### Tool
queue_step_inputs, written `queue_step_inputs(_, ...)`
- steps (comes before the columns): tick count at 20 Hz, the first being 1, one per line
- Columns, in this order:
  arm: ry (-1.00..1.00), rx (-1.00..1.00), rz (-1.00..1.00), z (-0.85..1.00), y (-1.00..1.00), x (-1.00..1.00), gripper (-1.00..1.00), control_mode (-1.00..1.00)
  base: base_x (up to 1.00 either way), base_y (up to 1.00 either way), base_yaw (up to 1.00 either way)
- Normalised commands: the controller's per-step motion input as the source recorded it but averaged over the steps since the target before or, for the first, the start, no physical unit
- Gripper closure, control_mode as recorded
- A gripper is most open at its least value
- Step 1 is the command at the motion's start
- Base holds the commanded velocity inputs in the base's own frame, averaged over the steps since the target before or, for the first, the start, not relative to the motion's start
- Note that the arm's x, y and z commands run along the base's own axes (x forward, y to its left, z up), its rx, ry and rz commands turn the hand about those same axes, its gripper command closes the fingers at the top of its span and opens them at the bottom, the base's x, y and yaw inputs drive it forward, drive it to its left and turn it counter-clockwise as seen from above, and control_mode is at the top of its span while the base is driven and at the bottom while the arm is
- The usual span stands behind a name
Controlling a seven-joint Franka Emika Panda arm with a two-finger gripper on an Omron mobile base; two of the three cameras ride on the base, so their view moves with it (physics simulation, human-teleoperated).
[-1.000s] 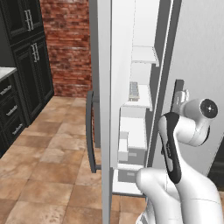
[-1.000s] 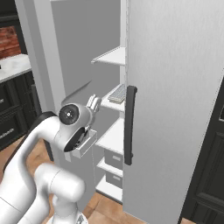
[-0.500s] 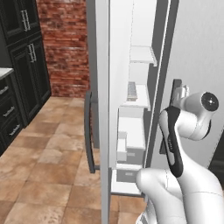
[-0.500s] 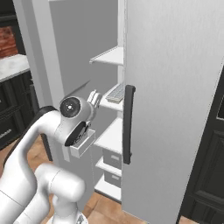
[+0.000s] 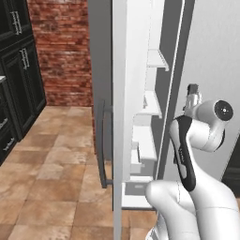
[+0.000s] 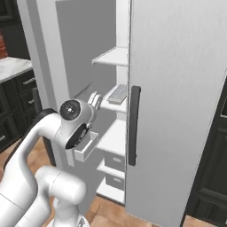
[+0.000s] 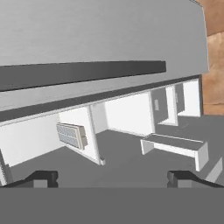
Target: The ice cube tray has been filled with water. Take the tray and place it in the freezer to make ice. Close the freezer door after placing the tray.
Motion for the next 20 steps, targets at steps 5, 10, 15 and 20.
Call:
queue_step_inputs(5,0.00,0.00,0.00,0.00,0.00,0.00,-1.00,1.00,-0.10,0.58,-0.15)
queue_step_inputs(10,0.00,0.00,0.00,0.00,0.00,0.00,-1.00,1.00,-0.19,0.14,-0.16)
queue_step_inputs(15,0.00,0.00,0.00,0.00,0.00,0.00,-1.00,1.00,-0.31,-0.20,-0.17)
queue_step_inputs(20,-0.01,0.00,-0.11,0.00,-0.08,-0.07,-1.00,-1.00,0.00,0.00,0.00)
